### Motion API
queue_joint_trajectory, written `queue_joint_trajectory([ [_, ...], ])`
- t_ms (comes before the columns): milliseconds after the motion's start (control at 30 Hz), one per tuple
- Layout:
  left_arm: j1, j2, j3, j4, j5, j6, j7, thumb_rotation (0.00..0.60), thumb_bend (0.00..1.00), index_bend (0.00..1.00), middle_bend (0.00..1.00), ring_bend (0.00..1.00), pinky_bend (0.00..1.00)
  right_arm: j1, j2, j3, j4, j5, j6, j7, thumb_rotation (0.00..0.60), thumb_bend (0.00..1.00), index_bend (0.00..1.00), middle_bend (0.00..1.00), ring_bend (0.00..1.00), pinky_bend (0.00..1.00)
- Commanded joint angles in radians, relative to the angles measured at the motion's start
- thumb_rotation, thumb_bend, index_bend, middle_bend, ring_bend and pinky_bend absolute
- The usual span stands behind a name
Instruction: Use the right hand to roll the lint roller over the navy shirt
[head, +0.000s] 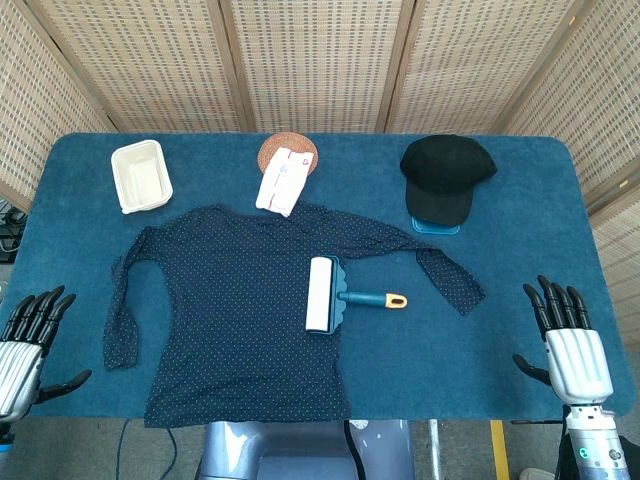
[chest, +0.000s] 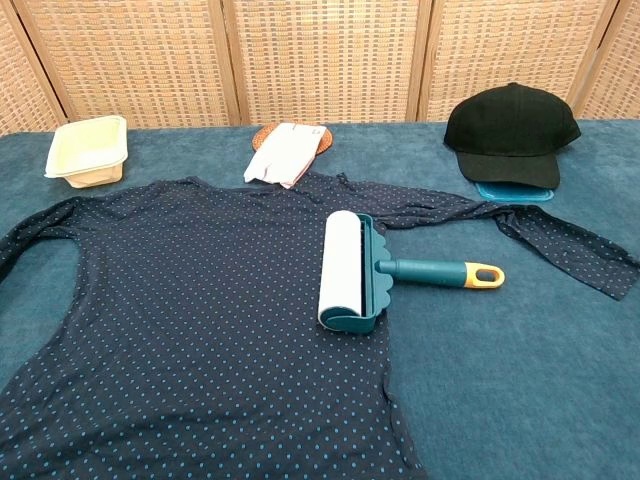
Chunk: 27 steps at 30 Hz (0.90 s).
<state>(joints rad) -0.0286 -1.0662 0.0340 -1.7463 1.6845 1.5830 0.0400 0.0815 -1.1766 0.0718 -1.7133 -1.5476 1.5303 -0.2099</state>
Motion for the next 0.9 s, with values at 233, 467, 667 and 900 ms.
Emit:
queue_joint_trajectory([
  [233, 0.001, -0.001, 0.001, -0.001, 0.002, 0.002, 0.002, 0.600, 0.00, 0.00, 0.00, 0.00, 0.00, 0.000, -0.002, -0.004, 0.003, -0.004, -0.003, 0.003, 0.600, 0.00, 0.00, 0.00, 0.00, 0.00],
  [467, -0.002, -0.003, -0.005, -0.005, -0.007, -0.004, 0.006, 0.600, 0.00, 0.00, 0.00, 0.00, 0.00, 0.025, -0.015, 0.007, -0.001, 0.002, -0.035, 0.002, 0.600, 0.00, 0.00, 0.00, 0.00, 0.00],
  [667, -0.026, -0.008, -0.029, -0.006, -0.070, -0.054, 0.008, 0.600, 0.00, 0.00, 0.00, 0.00, 0.00, 0.211, -0.017, 0.116, -0.057, 0.068, -0.246, -0.184, 0.600, 0.00, 0.00, 0.57, 0.58, 0.18],
  [900, -0.045, -0.009, -0.044, -0.011, -0.112, -0.091, 0.014, 0.600, 0.00, 0.00, 0.00, 0.00, 0.00, 0.416, -0.088, 0.231, -0.119, 0.365, -0.469, -0.415, 0.600, 0.00, 0.00, 0.93, 0.99, 1.00],
])
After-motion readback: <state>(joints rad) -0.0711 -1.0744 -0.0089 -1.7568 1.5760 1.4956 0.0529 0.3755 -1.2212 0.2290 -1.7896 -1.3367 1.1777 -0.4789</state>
